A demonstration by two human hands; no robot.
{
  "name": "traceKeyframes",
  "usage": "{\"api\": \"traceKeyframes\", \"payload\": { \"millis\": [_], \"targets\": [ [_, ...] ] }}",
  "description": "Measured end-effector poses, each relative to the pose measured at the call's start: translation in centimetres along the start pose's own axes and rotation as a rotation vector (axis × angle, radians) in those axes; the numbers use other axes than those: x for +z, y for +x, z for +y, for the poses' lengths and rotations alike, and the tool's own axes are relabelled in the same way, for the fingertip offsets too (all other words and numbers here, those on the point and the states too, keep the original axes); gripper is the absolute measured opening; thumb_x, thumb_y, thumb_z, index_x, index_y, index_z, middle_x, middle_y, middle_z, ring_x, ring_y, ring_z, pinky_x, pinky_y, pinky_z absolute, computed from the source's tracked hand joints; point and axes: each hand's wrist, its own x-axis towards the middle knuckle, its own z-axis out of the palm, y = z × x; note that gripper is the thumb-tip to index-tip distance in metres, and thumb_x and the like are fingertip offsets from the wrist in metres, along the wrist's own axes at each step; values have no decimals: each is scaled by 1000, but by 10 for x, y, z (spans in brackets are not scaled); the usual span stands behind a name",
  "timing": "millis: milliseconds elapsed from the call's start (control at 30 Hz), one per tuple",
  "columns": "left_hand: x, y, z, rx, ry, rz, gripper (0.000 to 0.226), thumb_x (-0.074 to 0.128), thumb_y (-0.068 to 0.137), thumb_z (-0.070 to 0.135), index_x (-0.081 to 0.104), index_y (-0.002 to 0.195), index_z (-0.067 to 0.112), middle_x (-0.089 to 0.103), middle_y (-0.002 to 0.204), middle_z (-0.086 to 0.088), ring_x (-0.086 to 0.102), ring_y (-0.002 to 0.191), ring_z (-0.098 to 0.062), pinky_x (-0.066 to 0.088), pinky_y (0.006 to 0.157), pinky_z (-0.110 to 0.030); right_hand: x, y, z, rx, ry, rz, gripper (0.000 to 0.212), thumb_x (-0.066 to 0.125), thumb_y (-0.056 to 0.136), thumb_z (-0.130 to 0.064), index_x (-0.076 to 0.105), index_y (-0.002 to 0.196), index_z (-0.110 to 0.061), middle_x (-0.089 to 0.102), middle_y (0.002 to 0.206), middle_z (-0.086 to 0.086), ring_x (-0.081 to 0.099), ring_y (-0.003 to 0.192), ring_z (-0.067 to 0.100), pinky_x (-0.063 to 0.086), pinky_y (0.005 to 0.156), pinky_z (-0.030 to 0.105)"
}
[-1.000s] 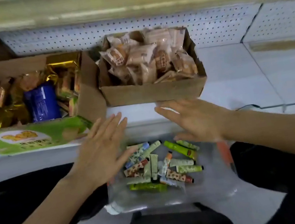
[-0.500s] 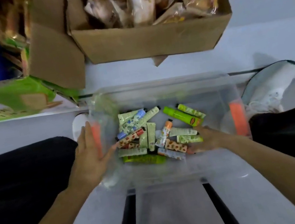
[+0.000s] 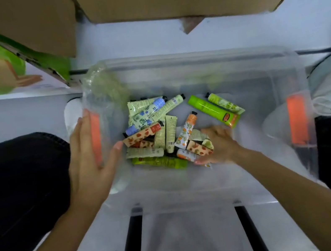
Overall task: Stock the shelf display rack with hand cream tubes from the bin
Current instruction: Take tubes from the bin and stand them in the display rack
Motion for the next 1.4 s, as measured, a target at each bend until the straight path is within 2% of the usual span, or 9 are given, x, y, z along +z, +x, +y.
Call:
{"api": "traceKeyframes", "payload": {
  "millis": [167, 267, 400, 533, 700, 767, 933, 1133, 1400],
  "targets": [
    [1, 2, -3, 6, -4, 21, 79, 46, 82, 54, 22, 150, 23, 33, 149, -8, 34, 136, -21, 28, 108, -27, 5, 12, -4, 21, -12, -65, 87, 81, 56, -58, 43, 126, -23, 41, 126, 1, 37, 120, 24, 39, 97, 36],
    [1, 2, -3, 6, -23, 23, 78, 46, 82, 53, 22, 150, 23, 33, 149, -7, 34, 135, -19, 24, 106, -16, 0, 15, -10, 56, 90, -210, 68, 78, 61, -58, 53, 110, -18, 63, 106, 4, 61, 95, 22, 51, 80, 33],
    [2, 2, -6, 31, -20, 37, 76, 50, 84, 48, 24, 150, 21, 35, 147, -10, 33, 133, -17, 21, 105, -7, -2, 6, -14, 112, 143, -297, 62, 77, 67, -56, 56, 106, -13, 65, 87, 2, 62, 70, 14, 48, 59, 24],
    [3, 2, -7, 30, -33, 48, 75, 49, 84, 49, 24, 149, 23, 36, 146, -9, 35, 134, -18, 26, 107, -20, 1, 5, -9, 105, 93, -302, 72, 74, 61, -65, 62, 107, -10, 68, 103, 6, 65, 90, 21, 51, 78, 32],
    [3, 2, -8, 46, -54, 48, 74, 50, 85, 47, 24, 149, 21, 37, 145, -9, 36, 134, -20, 29, 108, -27, -8, 3, -16, 124, 105, -404, 56, 71, 70, -62, 68, 86, -8, 73, 84, 6, 63, 71, 16, 48, 73, 27],
    [3, 2, -8, 51, -51, 48, 73, 49, 86, 47, 24, 149, 21, 36, 145, -9, 36, 134, -22, 30, 108, -28, -10, 2, -16, 117, 153, -449, 54, 75, 69, -54, 69, 91, -6, 72, 84, 8, 64, 71, 17, 48, 73, 28],
    [3, 2, -8, 60, -51, 54, 72, 50, 86, 46, 24, 149, 20, 36, 146, -6, 35, 134, -19, 28, 109, -25, -10, 0, -17, 88, 248, -455, 33, 79, 72, -26, 69, 99, -10, 72, 90, 10, 65, 74, 18, 49, 67, 28],
    [3, 2, -9, 60, -44, 61, 72, 51, 87, 45, 24, 149, 21, 37, 146, -7, 35, 135, -19, 29, 109, -27, -5, 0, -20, 77, 230, -448, 28, 80, 71, -27, 68, 95, -18, 69, 85, 1, 64, 74, 14, 48, 60, 22],
    [3, 2, -9, 56, -9, 62, 71, 58, 89, 34, 22, 149, 23, 35, 147, -6, 33, 135, -16, 23, 105, -9, -11, -1, -18, 83, 267, -387, 39, 81, 68, -22, 62, 101, -16, 67, 100, 13, 66, 95, 29, 54, 83, 39]
  ]
}}
